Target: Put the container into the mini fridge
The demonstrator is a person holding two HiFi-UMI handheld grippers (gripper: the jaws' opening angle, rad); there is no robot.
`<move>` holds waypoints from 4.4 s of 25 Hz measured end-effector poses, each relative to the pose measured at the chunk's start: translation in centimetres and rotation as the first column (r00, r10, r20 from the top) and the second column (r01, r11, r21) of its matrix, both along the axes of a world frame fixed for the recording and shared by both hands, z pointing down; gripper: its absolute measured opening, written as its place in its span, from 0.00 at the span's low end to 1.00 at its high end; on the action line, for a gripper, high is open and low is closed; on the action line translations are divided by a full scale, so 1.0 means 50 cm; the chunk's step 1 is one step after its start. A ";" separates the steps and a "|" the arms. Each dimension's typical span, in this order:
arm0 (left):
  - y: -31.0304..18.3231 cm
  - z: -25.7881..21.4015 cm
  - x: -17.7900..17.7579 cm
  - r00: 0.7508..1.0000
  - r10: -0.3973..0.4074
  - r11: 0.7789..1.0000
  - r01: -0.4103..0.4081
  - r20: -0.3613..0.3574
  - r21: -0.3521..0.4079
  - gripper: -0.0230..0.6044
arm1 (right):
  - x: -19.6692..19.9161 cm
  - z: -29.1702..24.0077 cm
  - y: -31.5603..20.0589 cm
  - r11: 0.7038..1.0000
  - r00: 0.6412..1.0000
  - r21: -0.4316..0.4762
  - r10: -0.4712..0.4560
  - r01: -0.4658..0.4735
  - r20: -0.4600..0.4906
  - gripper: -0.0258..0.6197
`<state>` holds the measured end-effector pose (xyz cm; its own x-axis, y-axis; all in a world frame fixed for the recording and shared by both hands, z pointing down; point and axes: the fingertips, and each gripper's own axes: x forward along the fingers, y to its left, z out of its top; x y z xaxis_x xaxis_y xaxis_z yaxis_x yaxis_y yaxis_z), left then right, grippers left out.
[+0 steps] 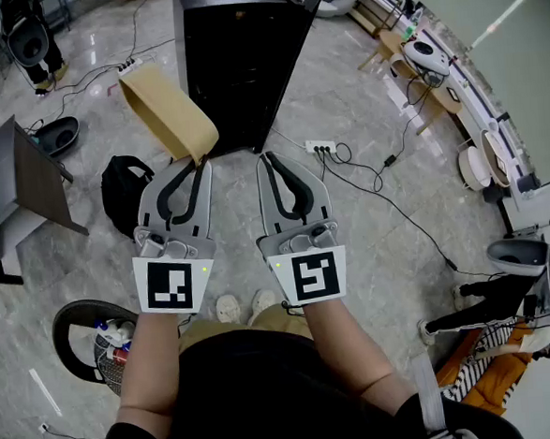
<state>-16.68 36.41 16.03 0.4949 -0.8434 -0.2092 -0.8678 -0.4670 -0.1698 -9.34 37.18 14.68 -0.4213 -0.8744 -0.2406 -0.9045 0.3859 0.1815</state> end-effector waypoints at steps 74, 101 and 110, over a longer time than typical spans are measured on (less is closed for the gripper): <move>-0.299 0.042 0.074 0.971 0.034 0.991 -0.063 0.239 0.115 0.09 | 0.079 0.016 -0.290 0.996 1.000 0.093 0.016 -0.018 0.023 0.11; -0.777 0.120 0.257 0.966 -0.005 1.000 0.011 0.259 -0.019 0.09 | 0.233 0.064 -0.803 0.993 0.992 -0.018 -0.120 0.121 0.040 0.11; -0.897 0.164 0.310 0.965 0.001 0.998 0.014 0.262 -0.055 0.09 | 0.272 0.092 -0.940 0.988 0.988 -0.039 -0.145 0.147 0.054 0.11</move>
